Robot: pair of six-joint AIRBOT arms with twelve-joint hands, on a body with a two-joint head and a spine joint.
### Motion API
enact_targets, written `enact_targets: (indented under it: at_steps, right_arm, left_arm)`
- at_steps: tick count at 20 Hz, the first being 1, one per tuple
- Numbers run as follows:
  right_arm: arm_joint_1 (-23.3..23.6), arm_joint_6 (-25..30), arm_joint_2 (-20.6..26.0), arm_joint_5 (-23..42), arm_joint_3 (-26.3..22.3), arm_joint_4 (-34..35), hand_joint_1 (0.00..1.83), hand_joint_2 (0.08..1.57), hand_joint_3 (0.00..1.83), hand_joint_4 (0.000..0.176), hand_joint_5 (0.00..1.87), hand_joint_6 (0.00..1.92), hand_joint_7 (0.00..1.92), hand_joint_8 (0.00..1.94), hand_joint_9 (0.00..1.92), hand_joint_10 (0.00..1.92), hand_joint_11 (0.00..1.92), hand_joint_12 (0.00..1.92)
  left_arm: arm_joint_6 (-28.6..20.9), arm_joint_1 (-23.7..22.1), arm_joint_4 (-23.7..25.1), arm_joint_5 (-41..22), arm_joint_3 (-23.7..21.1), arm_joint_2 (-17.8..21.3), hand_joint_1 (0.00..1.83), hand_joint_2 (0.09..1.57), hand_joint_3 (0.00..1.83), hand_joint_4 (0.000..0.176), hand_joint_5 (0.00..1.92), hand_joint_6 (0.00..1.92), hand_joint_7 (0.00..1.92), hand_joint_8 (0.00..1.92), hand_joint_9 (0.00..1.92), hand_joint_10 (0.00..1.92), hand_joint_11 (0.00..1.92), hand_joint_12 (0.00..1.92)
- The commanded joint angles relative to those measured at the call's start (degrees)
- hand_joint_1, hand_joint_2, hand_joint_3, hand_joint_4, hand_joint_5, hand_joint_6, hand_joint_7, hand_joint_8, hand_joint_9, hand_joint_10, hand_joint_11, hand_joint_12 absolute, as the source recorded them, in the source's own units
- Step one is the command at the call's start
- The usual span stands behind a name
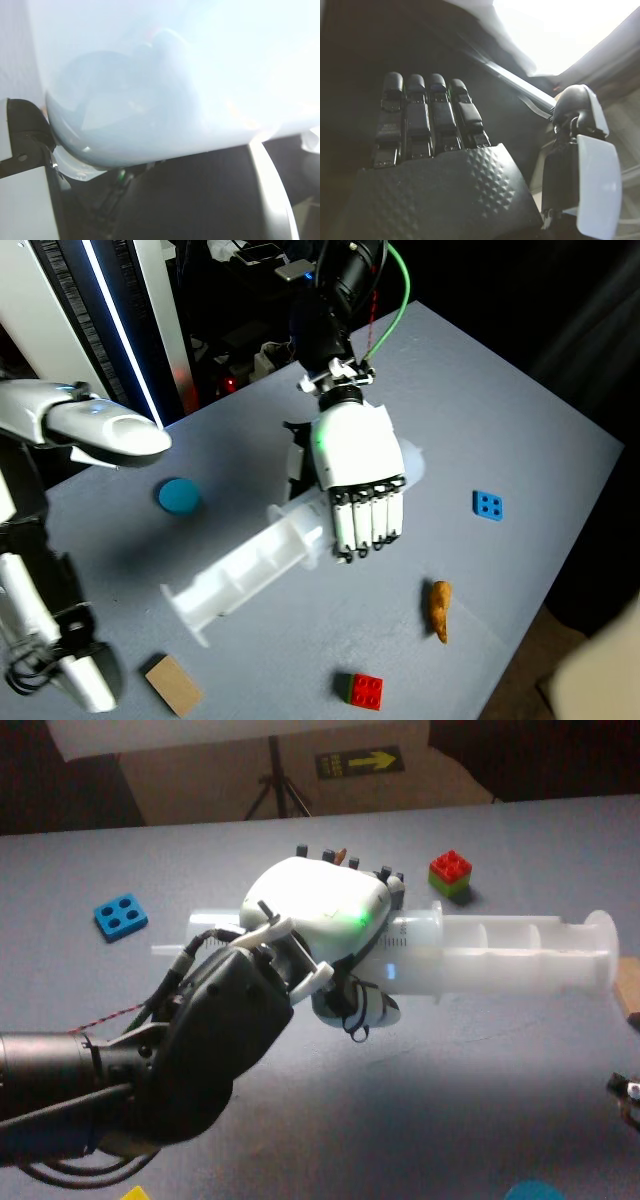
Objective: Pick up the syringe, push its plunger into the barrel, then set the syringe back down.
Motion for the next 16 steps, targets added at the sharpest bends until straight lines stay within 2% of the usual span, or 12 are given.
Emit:
enact_targets:
  at_steps: [1,4,8,9,10,12,13,16]
  right_arm:
    - [-0.2,0.9,0.3,5.2,-0.4,-4.9,0.08,0.97,0.00,0.000,0.04,0.00,0.07,0.00,0.08,0.00,0.00,0.36]
    - [-1.8,1.0,0.4,4.6,-0.5,-2.5,0.07,0.96,0.00,0.000,0.03,0.00,0.07,0.00,0.08,0.00,0.00,0.36]
    - [-3.3,1.2,0.2,0.4,0.5,-1.1,0.08,0.96,0.00,0.000,0.04,0.00,0.08,0.00,0.09,0.00,0.00,0.40]
    - [-3.4,1.7,0.0,0.2,0.7,-1.1,0.08,0.96,0.00,0.000,0.04,0.00,0.07,0.00,0.08,0.00,0.00,0.37]
    - [-3.4,2.5,-0.2,-0.4,0.9,-1.1,0.08,0.96,0.00,0.000,0.04,0.00,0.07,0.00,0.08,0.00,0.00,0.38]
    - [-3.4,4.0,-0.5,-2.0,1.2,-1.1,0.09,0.96,0.00,0.000,0.04,0.00,0.07,0.00,0.08,0.00,0.00,0.38]
    - [-3.4,4.4,-0.9,-2.2,1.5,-1.1,0.10,0.96,0.00,0.000,0.05,0.00,0.08,0.00,0.09,0.00,0.00,0.40]
    - [-3.4,6.0,-1.7,-2.5,2.4,-1.5,0.09,0.96,0.00,0.000,0.05,0.00,0.08,0.00,0.09,0.00,0.00,0.39]
  left_arm:
    - [0.3,-1.6,4.2,-2.9,0.4,0.2,1.48,1.21,0.00,0.000,0.72,1.21,0.66,1.33,0.73,1.35,0.69,1.67]
    - [0.3,-2.8,4.2,-2.0,1.2,0.6,1.48,1.21,0.00,0.000,0.71,1.21,0.68,1.31,0.75,1.34,0.66,1.69]
    - [0.6,-4.8,4.1,0.7,2.4,0.5,1.48,1.21,0.00,0.000,0.71,1.20,0.68,1.31,0.73,1.36,0.67,1.69]
    - [0.6,-5.2,3.7,0.7,2.5,0.5,1.49,1.16,0.00,0.000,0.83,1.02,0.79,1.20,0.85,1.24,0.76,1.63]
    - [0.8,-5.5,2.9,0.7,2.5,0.6,1.48,1.19,0.00,0.000,0.75,1.14,0.71,1.28,0.76,1.32,0.69,1.66]
    - [1.3,-6.0,2.8,1.2,2.5,1.2,1.48,1.21,0.00,0.000,0.73,1.20,0.67,1.32,0.71,1.38,0.66,1.69]
    - [1.6,-6.3,2.8,1.6,2.6,1.4,1.48,1.17,0.00,0.000,0.85,1.01,0.77,1.23,0.80,1.29,0.75,1.65]
    - [2.0,-6.9,1.7,1.8,2.5,2.2,1.49,1.15,0.00,0.000,0.86,0.99,0.82,1.21,0.84,1.28,0.70,1.65]
